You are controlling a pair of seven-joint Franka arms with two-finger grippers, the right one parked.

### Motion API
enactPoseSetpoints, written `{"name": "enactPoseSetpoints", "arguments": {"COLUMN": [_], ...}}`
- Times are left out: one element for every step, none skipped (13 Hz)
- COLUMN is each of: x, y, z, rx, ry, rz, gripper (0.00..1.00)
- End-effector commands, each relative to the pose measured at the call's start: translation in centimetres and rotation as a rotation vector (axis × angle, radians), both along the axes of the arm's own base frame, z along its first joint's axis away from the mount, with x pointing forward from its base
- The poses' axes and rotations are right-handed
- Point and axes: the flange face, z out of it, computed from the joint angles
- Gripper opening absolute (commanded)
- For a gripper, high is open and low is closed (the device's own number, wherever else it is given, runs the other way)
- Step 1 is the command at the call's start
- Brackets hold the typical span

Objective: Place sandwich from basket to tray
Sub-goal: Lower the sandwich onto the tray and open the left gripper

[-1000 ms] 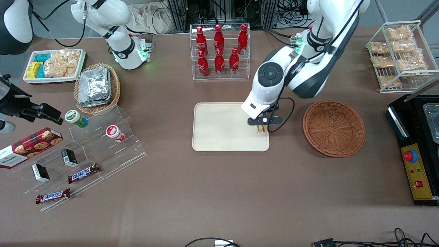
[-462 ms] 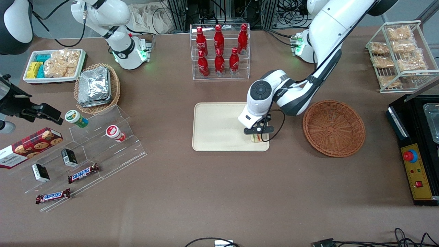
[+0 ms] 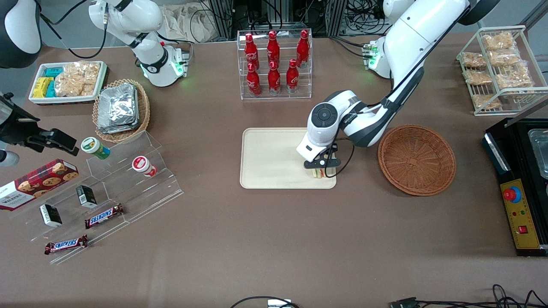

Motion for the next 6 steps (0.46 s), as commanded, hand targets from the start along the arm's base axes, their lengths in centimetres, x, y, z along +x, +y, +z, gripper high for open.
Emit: {"name": "enactPoseSetpoints", "arguments": {"x": [0.0,0.0,0.1,0.2,0.5,1.0], "y": [-0.3,-0.3,-0.3,-0.2,0.2,0.7], "z": [0.6,0.7,1.0,1.5,3.1,5.1], "rx": [0.002,0.005,0.005,0.012,0.032,0.054], "ry": [-0.029,-0.030,-0.034,-0.040,-0.057,-0.075], "rz": [0.030,0.029,0.031,0.033,0.039,0.031], "gripper": [1.00,1.00,1.00,1.00,1.00,1.00]}}
